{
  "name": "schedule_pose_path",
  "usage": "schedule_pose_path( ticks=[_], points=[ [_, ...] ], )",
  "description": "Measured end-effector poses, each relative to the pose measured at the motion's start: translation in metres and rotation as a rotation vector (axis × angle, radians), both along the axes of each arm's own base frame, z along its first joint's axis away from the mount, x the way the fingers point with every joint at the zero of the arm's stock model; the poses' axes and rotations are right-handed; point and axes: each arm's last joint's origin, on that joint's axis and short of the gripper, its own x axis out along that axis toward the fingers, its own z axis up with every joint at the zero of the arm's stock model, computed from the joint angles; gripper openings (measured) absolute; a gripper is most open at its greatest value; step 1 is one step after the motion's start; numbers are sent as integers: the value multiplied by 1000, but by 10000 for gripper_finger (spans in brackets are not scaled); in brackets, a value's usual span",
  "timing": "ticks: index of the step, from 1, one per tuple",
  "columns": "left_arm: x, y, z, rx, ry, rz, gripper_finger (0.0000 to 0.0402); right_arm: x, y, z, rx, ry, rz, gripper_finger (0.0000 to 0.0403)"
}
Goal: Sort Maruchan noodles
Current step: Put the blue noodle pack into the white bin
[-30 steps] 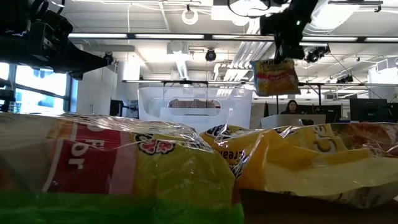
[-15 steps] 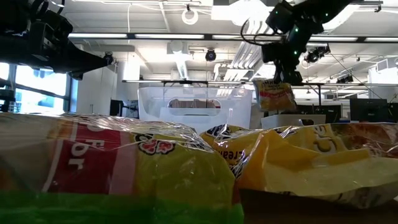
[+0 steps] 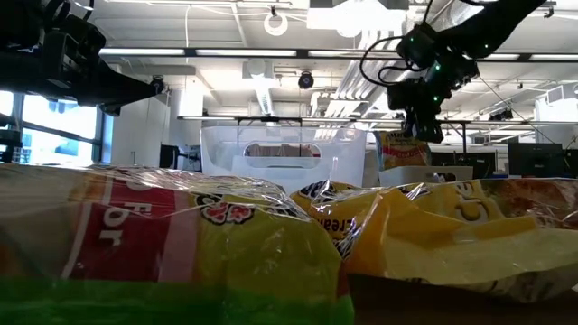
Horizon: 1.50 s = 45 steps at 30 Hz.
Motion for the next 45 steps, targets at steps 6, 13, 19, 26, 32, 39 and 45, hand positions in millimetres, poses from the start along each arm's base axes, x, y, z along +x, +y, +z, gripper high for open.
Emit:
schedule_pose_path(
  ticks=[6,13,19,26,32,39,45],
  points=[
    [0,0,0,-1,0,0,1,-1,1,-6,-9,-3,12,0],
    [0,0,0,0,0,0,1,-1,1,-7,7,-35,-12,0],
    [0,0,0,0,0,0,1,-2,1,-7,15,-41,-14,0],
    [0,0,0,0,0,0,1,-1,1,-9,29,-38,15,0],
    [0,0,0,0,0,0,1,0,-3,-16,59,-21,24,0],
    [0,0,0,0,0,0,1,8,-10,-30,71,4,34,0],
    [0,0,0,0,1,0,1,12,-14,-38,80,14,48,0]
  ],
)
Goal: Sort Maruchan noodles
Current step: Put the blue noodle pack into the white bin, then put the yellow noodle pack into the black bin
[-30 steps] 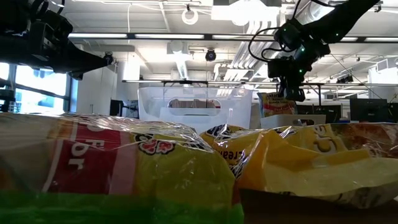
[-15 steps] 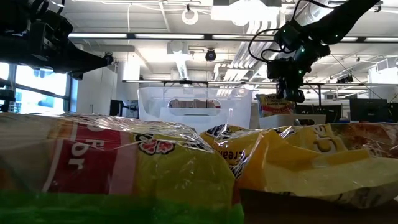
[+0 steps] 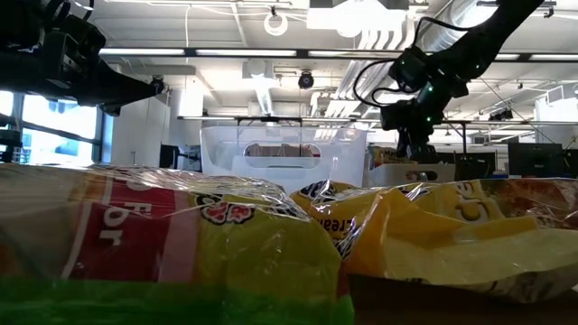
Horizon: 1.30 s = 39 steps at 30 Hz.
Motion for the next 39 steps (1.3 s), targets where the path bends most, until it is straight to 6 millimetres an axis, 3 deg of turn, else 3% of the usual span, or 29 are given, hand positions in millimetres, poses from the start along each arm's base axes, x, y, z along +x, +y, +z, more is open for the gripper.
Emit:
schedule_pose_path(
  ticks=[12,27,31,39],
  points=[
    [0,0,0,0,-1,0,1,-4,1,0,-16,105,-11,0],
    [0,0,0,0,-1,0,1,-5,4,-4,53,34,-38,3],
    [0,0,0,0,0,0,1,-4,7,-5,75,22,-52,36],
    [0,0,0,0,0,0,1,0,13,-4,26,40,-107,153]
  ],
)
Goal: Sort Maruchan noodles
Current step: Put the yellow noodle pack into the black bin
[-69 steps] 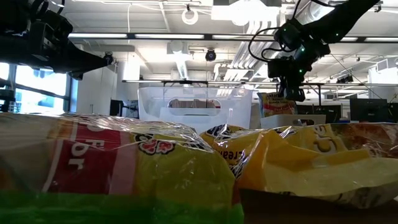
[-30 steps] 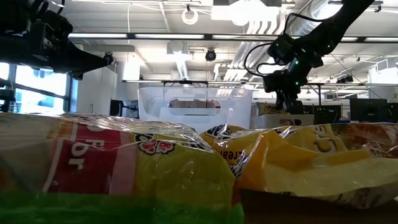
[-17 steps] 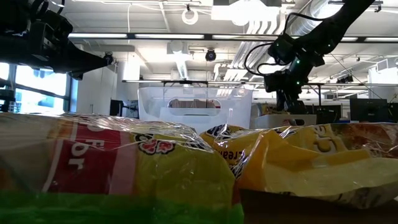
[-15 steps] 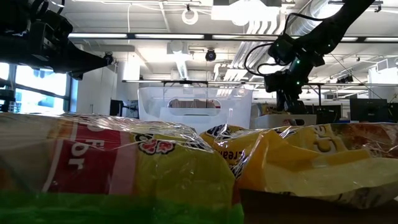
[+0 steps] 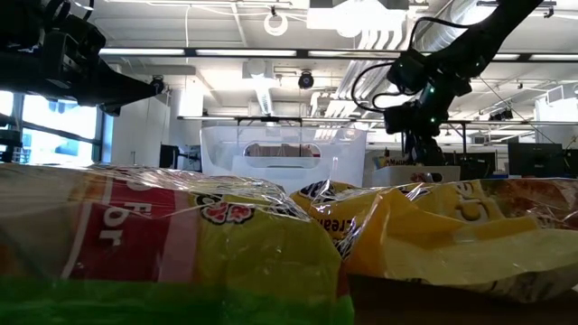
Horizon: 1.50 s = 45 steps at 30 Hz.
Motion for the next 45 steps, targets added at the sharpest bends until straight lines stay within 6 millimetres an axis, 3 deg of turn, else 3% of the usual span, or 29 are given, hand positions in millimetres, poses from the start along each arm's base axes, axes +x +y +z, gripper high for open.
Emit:
schedule_pose_path(
  ticks=[5,9,14,18,21,23,28,31,38,45],
  points=[
    [0,0,0,0,0,0,1,4,11,13,-74,27,17,197],
    [0,0,0,0,0,0,1,5,27,32,-154,-3,8,189],
    [0,0,0,0,0,0,1,-8,52,49,-119,-147,-41,117],
    [0,0,0,0,0,0,1,-23,73,59,87,-386,-16,31],
    [0,0,0,0,0,0,1,-27,84,64,244,-562,8,9],
    [0,0,0,0,0,0,1,-23,88,61,277,-646,50,15],
    [0,0,0,0,0,0,1,-14,100,23,307,-843,223,2],
    [0,0,0,0,-1,0,1,-13,107,11,319,-1039,324,4],
    [0,0,0,0,0,0,1,-14,130,13,393,-1383,616,1],
    [0,0,1,-2,-10,0,1,-12,151,11,485,-1404,721,0]
  ],
)
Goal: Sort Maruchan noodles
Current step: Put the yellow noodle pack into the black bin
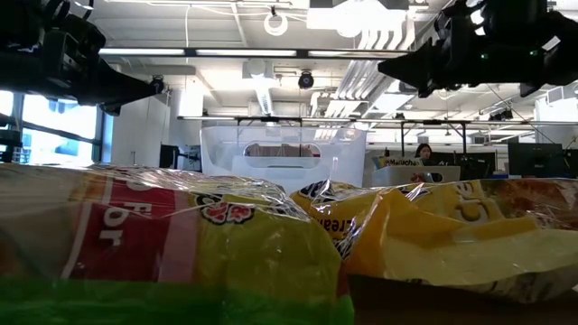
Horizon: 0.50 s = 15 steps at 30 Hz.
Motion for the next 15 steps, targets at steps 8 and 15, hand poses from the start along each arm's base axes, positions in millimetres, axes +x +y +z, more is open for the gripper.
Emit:
schedule_pose_path(
  ticks=[8,15],
  points=[
    [0,0,6,-125,-91,-1,1,1,6,-2,-8,19,-8,0],
    [-1,0,18,-177,-225,-11,1,1,2,-12,-37,126,-49,0]
  ],
)
